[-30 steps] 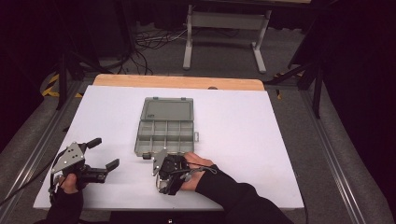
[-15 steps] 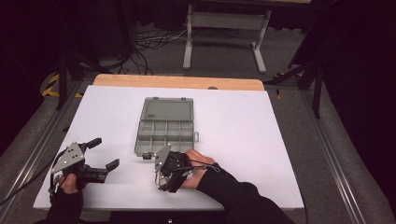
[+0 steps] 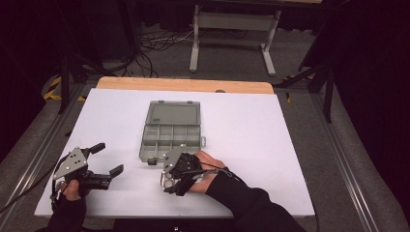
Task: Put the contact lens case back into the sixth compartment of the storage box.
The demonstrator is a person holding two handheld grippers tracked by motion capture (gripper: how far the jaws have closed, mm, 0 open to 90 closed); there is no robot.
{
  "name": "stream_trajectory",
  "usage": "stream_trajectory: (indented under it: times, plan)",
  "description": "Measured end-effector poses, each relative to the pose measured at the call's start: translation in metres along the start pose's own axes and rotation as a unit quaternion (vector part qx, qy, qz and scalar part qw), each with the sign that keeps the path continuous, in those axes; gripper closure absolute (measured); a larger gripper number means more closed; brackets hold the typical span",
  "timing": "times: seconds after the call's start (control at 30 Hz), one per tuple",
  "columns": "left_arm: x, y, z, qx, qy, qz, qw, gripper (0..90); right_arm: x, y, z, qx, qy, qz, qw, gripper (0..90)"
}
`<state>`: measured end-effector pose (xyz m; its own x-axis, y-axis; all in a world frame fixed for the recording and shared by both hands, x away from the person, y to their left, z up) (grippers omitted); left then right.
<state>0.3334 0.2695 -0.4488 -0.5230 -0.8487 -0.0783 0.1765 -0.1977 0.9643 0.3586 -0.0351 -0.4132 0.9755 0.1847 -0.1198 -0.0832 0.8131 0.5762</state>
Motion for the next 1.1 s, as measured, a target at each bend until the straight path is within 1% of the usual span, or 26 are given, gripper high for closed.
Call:
stream_trajectory:
  times: [0.17,0.23,0.3,0.43,0.57,0.73,1.1]
  plan:
    - [0.0,0.0,0.0,0.0,0.0,0.0,1.0,0.3,0.001,0.0,0.007,0.01,-0.006,0.001,0.9999,26.6]
    - [0.0,0.0,0.0,0.0,0.0,-0.001,1.0,0.3,0.001,0.0,0.009,0.011,-0.009,0.001,0.9999,26.6]
    - [-0.001,0.0,0.0,0.0,0.001,-0.006,1.0,0.3,0.002,0.001,0.01,0.012,-0.011,0.004,0.9999,26.7]
    - [-0.001,0.0,0.0,0.0,0.001,-0.005,1.0,0.3,0.003,0.003,0.015,0.017,-0.019,0.006,0.9997,26.6]
    - [-0.001,0.0,0.0,0.001,0.001,-0.005,1.0,0.3,0.005,0.007,0.021,0.016,-0.029,0.012,0.9994,26.6]
    - [-0.001,0.0,0.0,0.002,0.001,-0.005,1.0,0.3,0.01,0.01,0.027,0.015,-0.037,0.012,0.9991,26.7]
    - [-0.001,0.0,0.0,0.003,0.001,-0.007,1.0,0.3,0.019,0.016,0.033,0.01,-0.053,0.013,0.9984,26.6]
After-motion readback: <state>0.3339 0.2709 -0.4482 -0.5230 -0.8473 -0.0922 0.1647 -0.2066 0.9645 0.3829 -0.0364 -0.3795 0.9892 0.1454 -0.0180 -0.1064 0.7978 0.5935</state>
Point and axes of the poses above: each handheld gripper's, and its own axes: z roughly backward along the jaws, y roughly out of its top, x roughly to its right, the point moved 1 cm from there along -z, roughly forward along the jaws, and after that the axes turned 15 degrees about y, right-handed, at the moved point
